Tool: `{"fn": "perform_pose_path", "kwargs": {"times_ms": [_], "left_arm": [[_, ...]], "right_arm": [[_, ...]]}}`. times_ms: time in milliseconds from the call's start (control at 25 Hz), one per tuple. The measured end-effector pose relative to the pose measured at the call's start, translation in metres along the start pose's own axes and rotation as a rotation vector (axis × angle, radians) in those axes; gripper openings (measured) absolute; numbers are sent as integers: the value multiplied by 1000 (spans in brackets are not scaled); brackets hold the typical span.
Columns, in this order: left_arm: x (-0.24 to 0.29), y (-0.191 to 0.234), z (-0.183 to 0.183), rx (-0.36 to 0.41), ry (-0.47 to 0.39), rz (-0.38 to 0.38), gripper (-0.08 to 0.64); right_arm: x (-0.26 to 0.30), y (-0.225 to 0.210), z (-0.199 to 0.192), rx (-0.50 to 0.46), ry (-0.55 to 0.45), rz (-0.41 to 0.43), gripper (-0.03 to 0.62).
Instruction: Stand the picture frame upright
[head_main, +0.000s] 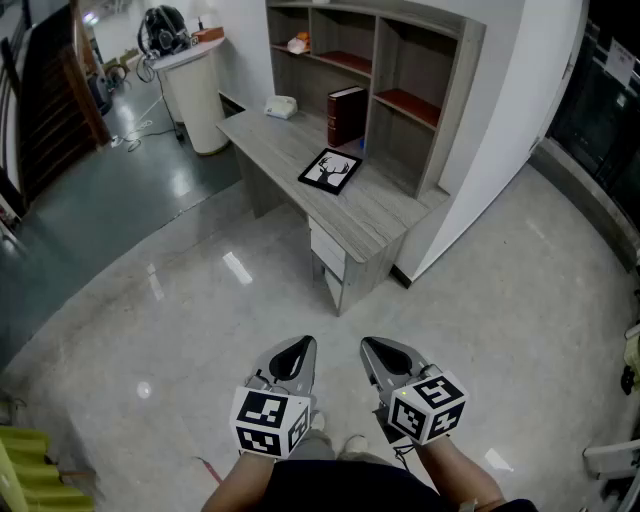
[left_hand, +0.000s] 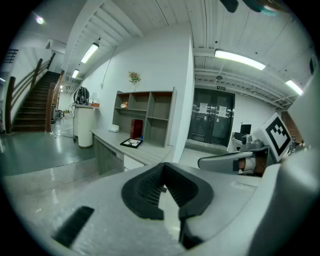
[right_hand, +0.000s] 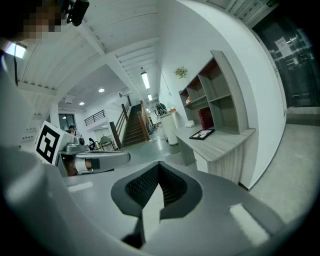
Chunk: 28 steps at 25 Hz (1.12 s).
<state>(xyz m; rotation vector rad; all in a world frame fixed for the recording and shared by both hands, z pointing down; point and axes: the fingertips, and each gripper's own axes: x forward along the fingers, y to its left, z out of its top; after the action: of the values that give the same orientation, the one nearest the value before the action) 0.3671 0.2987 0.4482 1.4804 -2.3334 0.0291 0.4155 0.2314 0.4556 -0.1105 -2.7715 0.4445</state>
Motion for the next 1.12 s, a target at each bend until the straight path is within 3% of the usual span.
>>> {"fn": "perform_pose_path", "kwargs": {"times_ms": [520,1120], "left_arm": [[15,18,0,6,17,-49,-5],[20,77,7,12,42,-81,-6]], "right_arm": [[23,-1,8,52,-26,-30,0],[79,14,17,50,-8,-68,0]]}}
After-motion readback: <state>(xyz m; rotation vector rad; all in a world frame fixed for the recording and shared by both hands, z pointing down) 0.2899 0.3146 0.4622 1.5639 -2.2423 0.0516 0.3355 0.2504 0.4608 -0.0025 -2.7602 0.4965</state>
